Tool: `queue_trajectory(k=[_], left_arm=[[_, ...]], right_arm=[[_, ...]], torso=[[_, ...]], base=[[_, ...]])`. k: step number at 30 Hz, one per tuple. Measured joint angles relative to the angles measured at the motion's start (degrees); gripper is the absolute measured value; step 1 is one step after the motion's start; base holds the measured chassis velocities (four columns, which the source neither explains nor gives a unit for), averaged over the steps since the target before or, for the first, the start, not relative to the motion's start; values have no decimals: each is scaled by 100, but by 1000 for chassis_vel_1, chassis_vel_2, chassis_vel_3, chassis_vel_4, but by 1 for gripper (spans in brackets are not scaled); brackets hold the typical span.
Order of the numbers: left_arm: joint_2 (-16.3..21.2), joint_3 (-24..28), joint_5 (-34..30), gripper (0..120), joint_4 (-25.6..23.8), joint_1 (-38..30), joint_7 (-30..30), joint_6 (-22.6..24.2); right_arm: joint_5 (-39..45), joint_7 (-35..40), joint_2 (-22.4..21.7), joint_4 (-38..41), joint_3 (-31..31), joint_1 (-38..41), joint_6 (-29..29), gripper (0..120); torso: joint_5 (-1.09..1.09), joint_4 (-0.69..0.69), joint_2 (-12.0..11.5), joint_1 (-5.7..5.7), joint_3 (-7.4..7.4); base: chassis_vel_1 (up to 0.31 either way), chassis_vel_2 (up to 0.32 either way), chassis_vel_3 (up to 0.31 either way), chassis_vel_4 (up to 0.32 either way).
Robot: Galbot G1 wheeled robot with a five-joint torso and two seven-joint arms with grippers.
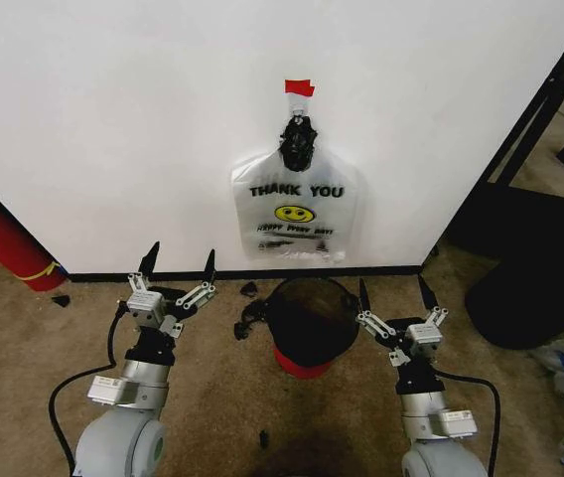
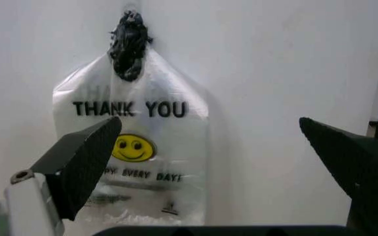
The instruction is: Pick up the garbage bag from the wall and place it over the trash bin.
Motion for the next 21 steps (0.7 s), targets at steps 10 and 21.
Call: queue_trajectory(k=[10,21], left_arm=[[19,4,-18,100,117,-27,-6,-20],[-15,24,-41,100,169,-66,-14,-26]], right_arm=[[-2,5,28,2,-9,-9,5,100],[2,7,16,-55,-30,51,3,100]], torso=[[0,0,0,0,0],[0,0,0,0,0]], base=[[0,0,0,0],[0,0,0,0]])
